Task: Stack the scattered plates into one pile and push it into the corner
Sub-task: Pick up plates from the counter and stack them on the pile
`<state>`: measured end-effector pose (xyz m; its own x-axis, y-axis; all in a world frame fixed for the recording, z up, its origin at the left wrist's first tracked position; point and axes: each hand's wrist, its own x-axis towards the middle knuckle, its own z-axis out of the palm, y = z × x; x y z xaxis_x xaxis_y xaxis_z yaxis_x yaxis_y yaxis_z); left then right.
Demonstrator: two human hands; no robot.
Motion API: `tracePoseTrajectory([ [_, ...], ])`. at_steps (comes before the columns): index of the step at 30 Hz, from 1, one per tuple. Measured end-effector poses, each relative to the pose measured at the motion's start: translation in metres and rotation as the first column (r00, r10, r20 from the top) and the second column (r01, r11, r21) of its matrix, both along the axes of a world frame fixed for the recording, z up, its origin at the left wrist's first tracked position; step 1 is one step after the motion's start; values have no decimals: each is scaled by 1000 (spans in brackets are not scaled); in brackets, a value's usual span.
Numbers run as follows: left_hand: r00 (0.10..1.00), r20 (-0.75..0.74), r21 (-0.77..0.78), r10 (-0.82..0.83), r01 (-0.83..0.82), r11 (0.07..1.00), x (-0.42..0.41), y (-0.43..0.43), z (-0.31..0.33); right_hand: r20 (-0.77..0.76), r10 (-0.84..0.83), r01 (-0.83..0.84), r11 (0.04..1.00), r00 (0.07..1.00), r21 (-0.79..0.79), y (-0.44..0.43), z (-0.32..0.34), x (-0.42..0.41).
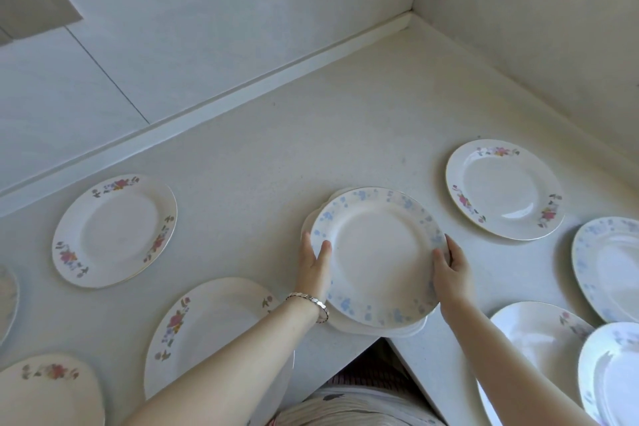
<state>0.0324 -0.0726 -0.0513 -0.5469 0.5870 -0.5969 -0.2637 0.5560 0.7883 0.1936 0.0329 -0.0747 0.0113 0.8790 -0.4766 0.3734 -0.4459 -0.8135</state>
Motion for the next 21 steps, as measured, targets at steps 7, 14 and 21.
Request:
tracePoseTrajectory([
  [7,986,-90,-112,-138,127,985,-33,-27,10,448,192,-291,942,873,166,-4,28,-4],
  [14,918,-383,-225,104,-202,953,-95,-110,8,343,844,-911,378,412,164,-96,49,-105],
  [21,872,-396,-187,287,-382,905,-108,-154,5,404,906,-901,276,127,-335,-134,3,-170],
])
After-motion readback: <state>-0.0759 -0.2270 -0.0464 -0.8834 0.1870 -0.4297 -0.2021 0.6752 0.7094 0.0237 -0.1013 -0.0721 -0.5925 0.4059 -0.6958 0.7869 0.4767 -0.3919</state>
